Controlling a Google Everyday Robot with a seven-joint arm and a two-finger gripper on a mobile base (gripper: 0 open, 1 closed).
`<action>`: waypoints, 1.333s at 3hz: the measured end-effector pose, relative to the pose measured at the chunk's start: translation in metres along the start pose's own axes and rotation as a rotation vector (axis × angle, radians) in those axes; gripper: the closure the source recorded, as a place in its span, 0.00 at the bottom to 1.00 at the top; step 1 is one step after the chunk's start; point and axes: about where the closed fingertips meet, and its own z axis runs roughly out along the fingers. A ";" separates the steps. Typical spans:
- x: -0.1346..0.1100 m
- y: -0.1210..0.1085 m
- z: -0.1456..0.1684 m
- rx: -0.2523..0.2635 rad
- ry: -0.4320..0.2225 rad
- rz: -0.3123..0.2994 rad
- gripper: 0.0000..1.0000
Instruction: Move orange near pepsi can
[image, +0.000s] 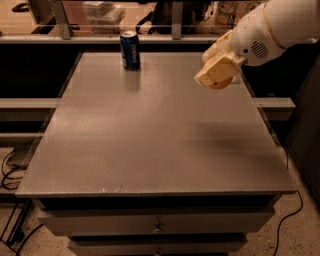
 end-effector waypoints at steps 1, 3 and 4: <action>-0.005 -0.002 0.030 0.013 -0.102 0.041 1.00; -0.039 -0.044 0.113 0.082 -0.282 0.103 1.00; -0.053 -0.064 0.155 0.105 -0.285 0.103 1.00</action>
Offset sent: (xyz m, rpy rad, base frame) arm 0.0989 0.0814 -0.0496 0.3887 -0.1007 -0.0855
